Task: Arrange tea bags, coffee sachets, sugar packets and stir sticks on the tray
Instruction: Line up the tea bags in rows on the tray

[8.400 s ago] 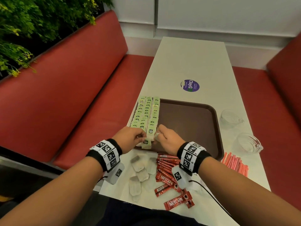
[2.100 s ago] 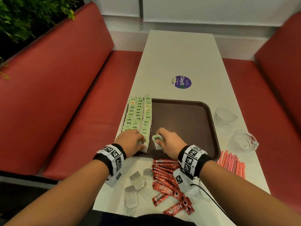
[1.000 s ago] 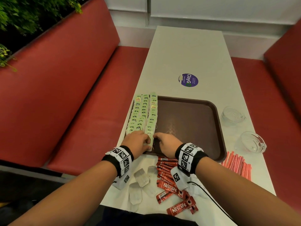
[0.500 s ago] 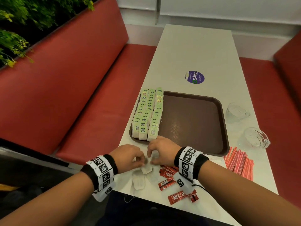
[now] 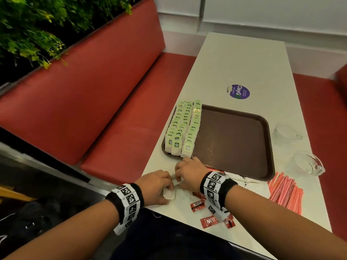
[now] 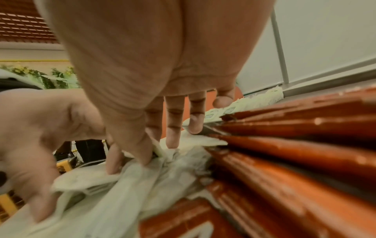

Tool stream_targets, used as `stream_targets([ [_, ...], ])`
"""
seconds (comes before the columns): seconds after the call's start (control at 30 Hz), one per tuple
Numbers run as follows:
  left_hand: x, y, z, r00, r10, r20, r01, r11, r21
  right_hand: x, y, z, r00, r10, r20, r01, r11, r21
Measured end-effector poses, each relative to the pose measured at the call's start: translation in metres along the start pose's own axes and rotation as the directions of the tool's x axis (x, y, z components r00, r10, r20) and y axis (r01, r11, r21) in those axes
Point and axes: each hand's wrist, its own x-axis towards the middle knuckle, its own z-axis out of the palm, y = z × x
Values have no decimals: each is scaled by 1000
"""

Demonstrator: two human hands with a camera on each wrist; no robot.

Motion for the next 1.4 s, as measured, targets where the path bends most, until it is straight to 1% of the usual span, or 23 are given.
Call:
stream_targets([
  [0.07, 4, -4, -5, 1000, -13, -19, 13, 1000, 0, 0, 3, -1, 999, 35, -36, -33, 999, 41],
  [0.17, 12, -8, -14, 1000, -20, -14, 21, 1000, 20, -3, 9, -4, 991, 95, -92, -76, 979, 188],
  [0.23, 17, -9, -20, 1000, -17, 11, 16, 999, 36, -6, 14, -7, 978, 150, -147, -92, 935, 343],
  [0.27, 19, -10, -23, 1000, -11, 22, 10, 999, 34, -7, 16, -8, 970, 186, -159, -105, 902, 419],
  [0.33, 24, -10, -29, 1000, 6, 13, -7, 1000, 23, -10, 20, -13, 955, 248, -163, -131, 845, 518],
  [0.43, 30, -11, -38, 998, -4, -55, 4, 1000, -13, -11, 27, -16, 931, 298, -211, -117, 790, 602],
  [0.53, 36, -12, -49, 988, -13, -155, 1, 997, -73, -12, 30, -20, 928, 311, -203, -108, 748, 655],
  [0.6, 41, -10, -57, 969, -15, -247, -22, 989, -147, -12, 32, -22, 934, 303, -187, -100, 726, 681],
  [0.7, 49, -5, -69, 926, -32, -376, -73, 963, -261, -9, 33, -20, 938, 281, -201, -80, 743, 664],
  [0.77, 54, 0, -76, 911, -9, -412, -107, 961, -256, -6, 36, -19, 926, 287, -245, -56, 748, 662],
  [0.87, 61, 2, -83, 901, 29, -434, -126, 973, -195, -4, 43, -17, 909, 329, -255, -61, 712, 700],
  [0.97, 68, -1, -83, 910, -19, -415, -93, 964, -248, -4, 47, -18, 903, 349, -249, -79, 707, 703],
  [1.07, 75, -2, -82, 913, -109, -393, -19, 951, -308, -4, 54, -20, 903, 364, -227, -111, 710, 695],
  [1.13, 79, -5, -83, 910, -158, -383, 31, 948, -318, -4, 59, -23, 895, 390, -216, -143, 710, 690],
  [1.2, 85, -10, -84, 915, -186, -359, 70, 947, -312, -5, 63, -25, 887, 421, -192, -163, 672, 722],
  [1.27, 91, -18, -86, 933, -211, -290, 127, 951, -282, -6, 67, -27, 878, 446, -173, -174, 635, 753],
  [1.4, 101, -28, -82, 964, -251, -88, 231, 953, -197, -8, 73, -31, 866, 479, -143, -195, 588, 785],
])
